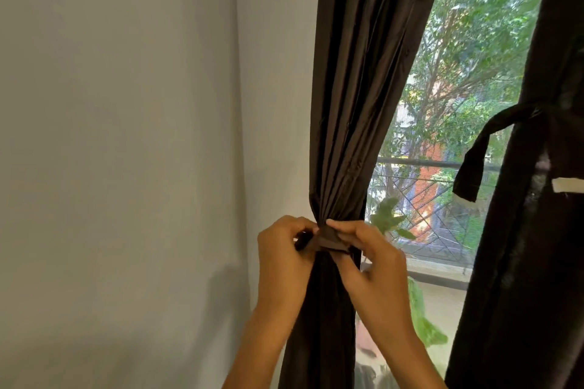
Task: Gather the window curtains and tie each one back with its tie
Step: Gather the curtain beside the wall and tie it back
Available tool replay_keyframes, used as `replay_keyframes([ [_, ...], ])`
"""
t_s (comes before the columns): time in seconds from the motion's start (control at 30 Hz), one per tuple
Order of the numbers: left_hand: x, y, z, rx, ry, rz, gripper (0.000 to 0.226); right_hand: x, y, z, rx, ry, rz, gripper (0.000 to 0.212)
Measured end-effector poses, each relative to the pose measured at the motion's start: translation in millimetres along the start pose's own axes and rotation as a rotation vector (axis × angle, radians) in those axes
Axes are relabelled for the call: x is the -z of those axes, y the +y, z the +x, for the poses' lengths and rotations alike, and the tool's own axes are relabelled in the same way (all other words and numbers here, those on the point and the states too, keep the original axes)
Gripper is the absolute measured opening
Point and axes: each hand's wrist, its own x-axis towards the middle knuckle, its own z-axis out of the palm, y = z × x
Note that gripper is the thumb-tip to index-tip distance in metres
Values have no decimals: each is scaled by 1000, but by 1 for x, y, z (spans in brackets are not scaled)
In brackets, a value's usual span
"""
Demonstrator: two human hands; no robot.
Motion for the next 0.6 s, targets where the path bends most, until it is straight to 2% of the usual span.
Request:
replay_keyframes([
  [0.07,3,6,-4,36,1,46,13,-1,2,3,-37,-21,34,36],
  [0.13,9,9,-5,74,-27,4,22,0,5,1,-62,-70,60,43],
  [0.27,24,10,2,227,-120,-260,37,-6,11,-3,0,-155,-69,58],
  [0.43,29,12,4,316,-215,-469,26,-12,25,1,139,-182,-276,63],
  [0.6,21,7,2,354,-191,-521,19,-14,38,4,249,-17,-342,47],
])
